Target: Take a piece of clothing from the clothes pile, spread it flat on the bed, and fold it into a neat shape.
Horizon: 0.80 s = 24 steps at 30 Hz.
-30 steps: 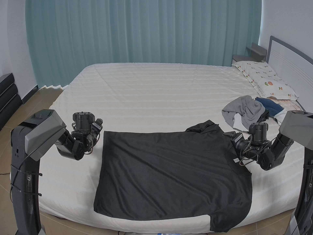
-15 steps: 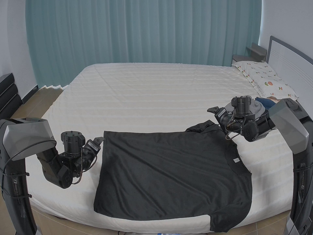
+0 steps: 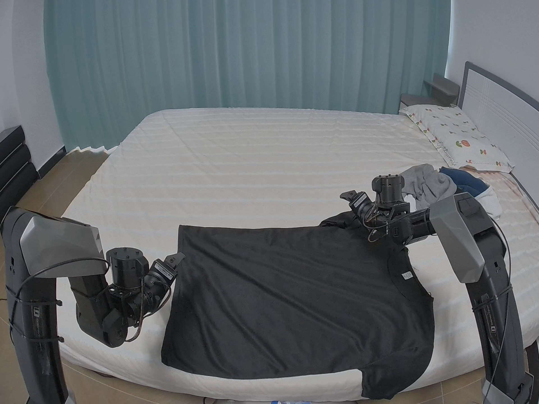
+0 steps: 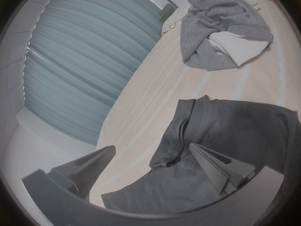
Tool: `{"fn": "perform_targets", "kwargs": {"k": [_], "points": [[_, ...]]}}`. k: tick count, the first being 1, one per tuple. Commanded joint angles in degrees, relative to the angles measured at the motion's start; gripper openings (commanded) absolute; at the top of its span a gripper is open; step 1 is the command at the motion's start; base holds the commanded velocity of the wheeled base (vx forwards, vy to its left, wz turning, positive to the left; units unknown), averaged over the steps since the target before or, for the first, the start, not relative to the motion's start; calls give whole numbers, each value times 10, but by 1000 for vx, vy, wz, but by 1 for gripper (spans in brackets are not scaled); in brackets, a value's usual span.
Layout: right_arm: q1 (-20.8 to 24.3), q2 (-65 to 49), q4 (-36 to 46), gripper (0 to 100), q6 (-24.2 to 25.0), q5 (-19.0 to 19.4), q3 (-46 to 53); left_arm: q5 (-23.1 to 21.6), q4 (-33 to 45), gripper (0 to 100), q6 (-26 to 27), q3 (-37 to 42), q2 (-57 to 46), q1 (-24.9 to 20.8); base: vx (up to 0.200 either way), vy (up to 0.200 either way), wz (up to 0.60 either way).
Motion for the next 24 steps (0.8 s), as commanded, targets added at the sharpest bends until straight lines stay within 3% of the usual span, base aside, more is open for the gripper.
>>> {"fn": "perform_targets", "kwargs": {"k": [1, 8, 20, 24], "points": [[12, 40, 1, 100, 2, -2, -32, 0, -2, 100, -1, 9, 11, -1, 0, 0, 0], [43, 66, -10, 100, 12, -4, -32, -1, -2, 100, -3, 10, 11, -3, 0, 0, 0], [32, 67, -69, 100, 8, 6, -32, 0, -2, 100, -3, 12, 11, -3, 0, 0, 0], [30, 40, -131, 100, -18, 13, -32, 3, -2, 100, -3, 12, 11, -5, 0, 0, 0]]}}
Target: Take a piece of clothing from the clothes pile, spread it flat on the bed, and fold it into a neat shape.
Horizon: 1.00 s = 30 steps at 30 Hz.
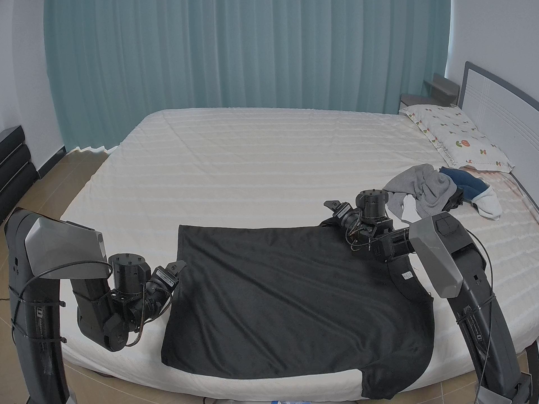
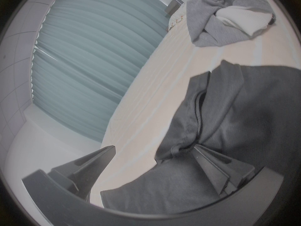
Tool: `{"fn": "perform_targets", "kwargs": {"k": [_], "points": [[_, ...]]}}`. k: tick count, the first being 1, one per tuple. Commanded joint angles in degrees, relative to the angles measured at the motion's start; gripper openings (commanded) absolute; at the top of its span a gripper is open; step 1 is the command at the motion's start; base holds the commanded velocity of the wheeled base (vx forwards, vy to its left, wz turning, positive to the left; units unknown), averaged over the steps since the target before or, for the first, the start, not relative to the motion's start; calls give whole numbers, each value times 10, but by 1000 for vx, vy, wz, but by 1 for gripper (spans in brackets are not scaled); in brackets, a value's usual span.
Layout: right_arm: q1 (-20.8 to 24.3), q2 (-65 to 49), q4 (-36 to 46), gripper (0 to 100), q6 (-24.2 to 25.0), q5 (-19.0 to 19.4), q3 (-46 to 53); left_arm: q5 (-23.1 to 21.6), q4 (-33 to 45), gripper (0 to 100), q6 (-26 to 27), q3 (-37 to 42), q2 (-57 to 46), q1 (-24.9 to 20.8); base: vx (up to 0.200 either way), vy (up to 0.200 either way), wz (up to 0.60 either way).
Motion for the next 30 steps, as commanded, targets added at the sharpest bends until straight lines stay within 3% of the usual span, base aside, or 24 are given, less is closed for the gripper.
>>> {"fn": "perform_targets", "kwargs": {"k": [1, 9, 19, 22, 26, 27, 28, 29, 30], "points": [[-2, -38, -42, 100, -26, 6, 0, 2, 0, 100, -1, 0, 2, -1, 0, 0, 0], [-1, -58, -64, 100, -82, 21, 0, 3, 0, 100, 0, 0, 3, -1, 0, 0, 0], [-15, -26, 3, 100, -80, -35, 0, 3, 0, 100, 4, 0, 4, -1, 0, 0, 0], [-22, -65, 1, 100, -77, -44, 54, 4, -1, 100, 5, 3, 3, -1, 0, 0, 0], [-29, -174, -59, 100, -74, -37, 225, -1, -47, 100, 9, 51, -13, -2, 0, 0, 0], [-29, -174, -59, 100, -74, -37, 225, -1, -47, 100, 9, 51, -13, -2, 0, 0, 0], [-29, -227, -113, 100, -77, -33, 324, -5, -97, 100, 25, 85, -24, -2, 0, 0, 0], [-29, -227, -113, 100, -77, -33, 324, -5, -97, 100, 25, 85, -24, -2, 0, 0, 0], [-29, -277, -162, 100, -77, -26, 428, -2, -104, 100, 70, 104, -33, -2, 0, 0, 0]]}}
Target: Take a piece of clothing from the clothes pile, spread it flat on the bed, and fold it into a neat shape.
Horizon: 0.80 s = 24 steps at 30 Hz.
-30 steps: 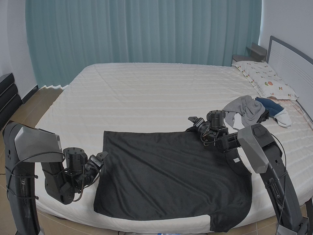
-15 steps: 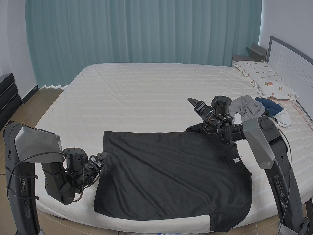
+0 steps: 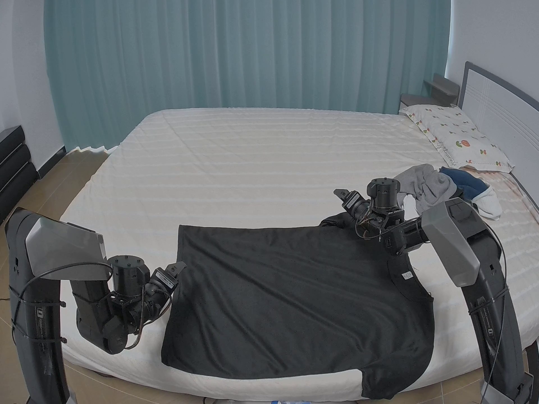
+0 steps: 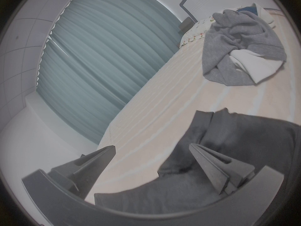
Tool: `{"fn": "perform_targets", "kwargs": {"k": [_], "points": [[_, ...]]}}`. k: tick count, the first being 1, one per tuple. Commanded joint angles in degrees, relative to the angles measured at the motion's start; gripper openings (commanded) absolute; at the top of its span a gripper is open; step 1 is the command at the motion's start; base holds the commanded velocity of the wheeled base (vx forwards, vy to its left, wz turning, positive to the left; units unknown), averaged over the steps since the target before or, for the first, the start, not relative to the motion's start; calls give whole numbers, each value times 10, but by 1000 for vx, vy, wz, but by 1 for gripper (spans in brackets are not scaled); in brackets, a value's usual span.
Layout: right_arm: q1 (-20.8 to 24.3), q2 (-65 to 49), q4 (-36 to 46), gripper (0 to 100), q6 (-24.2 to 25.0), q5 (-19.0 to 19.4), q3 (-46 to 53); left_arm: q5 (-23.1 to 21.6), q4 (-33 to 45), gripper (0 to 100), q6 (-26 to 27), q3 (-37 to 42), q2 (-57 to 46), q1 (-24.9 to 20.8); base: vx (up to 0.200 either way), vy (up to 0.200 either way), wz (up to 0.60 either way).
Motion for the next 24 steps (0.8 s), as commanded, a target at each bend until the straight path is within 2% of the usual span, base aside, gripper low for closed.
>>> {"fn": "perform_targets", "kwargs": {"k": [1, 3, 5, 6, 8, 14, 15, 16, 19, 21, 24], "points": [[-7, -205, -138, 100, -1, 14, 326, 0, -71, 100, 75, 85, -38, 0, 0, 0, 0], [-7, -242, -184, 100, -2, 18, 408, 1, -71, 100, 95, 93, -60, 0, 0, 0, 0], [-7, -264, -215, 100, -3, 17, 460, 0, -70, 100, 95, 95, -77, 0, 0, 0, 0], [-8, -295, -253, 100, -3, 17, 530, -4, -70, 100, 94, 99, -92, 0, 0, 0, 0], [-13, -320, -282, 100, -4, 16, 600, -6, -70, 100, 95, 106, -94, -4, 0, 0, 0], [-35, -349, -385, 100, -21, 18, 772, -6, -70, 100, 94, 134, -86, -18, 0, 0, 0], [-35, -349, -385, 100, -21, 18, 772, -6, -70, 100, 94, 134, -86, -18, 0, 0, 0], [-36, -345, -445, 100, -18, 23, 833, -6, -70, 100, 87, 150, -86, -21, 0, 0, 0], [-38, -325, -521, 100, -17, 39, 920, -6, -70, 100, 71, 177, -85, -39, -200, 0, 0], [-44, -321, -522, 100, -14, 40, 949, -6, -70, 100, 68, 190, -85, -50, -200, 0, 0], [-54, -324, -519, 100, 26, 43, 953, -6, -70, 100, 67, 203, -85, -58, -200, 0, 0]]}}
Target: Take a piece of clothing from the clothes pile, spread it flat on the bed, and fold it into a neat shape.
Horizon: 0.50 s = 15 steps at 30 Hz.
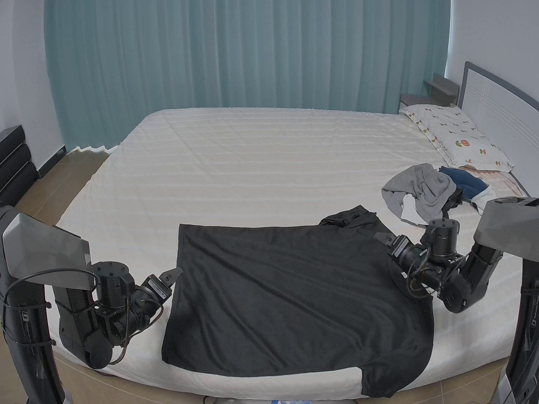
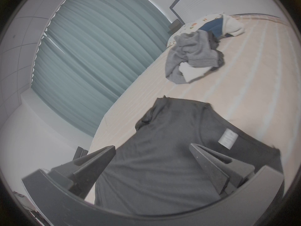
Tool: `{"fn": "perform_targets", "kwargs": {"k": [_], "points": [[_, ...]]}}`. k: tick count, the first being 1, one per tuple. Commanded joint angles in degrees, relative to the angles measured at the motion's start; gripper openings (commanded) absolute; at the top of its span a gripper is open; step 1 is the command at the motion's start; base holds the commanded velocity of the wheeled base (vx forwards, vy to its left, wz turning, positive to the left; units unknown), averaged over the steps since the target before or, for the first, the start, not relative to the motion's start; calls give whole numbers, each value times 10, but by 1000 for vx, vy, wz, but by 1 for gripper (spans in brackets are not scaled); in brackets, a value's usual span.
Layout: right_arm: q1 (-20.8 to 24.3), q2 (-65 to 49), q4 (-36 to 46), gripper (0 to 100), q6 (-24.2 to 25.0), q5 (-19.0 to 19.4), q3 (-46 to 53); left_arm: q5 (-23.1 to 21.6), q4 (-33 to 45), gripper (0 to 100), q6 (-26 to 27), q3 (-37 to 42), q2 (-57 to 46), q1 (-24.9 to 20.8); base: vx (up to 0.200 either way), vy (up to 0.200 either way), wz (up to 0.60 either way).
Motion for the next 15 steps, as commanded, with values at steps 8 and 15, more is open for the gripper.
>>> {"fn": "perform_targets", "kwargs": {"k": [8, 15], "points": [[-32, -85, -163, 100, 47, 31, 284, -2, -12, 100, -20, 95, -22, -41, -150, 0, 0], [-32, -83, -163, 100, 47, 31, 298, -19, -12, 100, -18, 110, -19, -41, 0, 0, 0]]}}
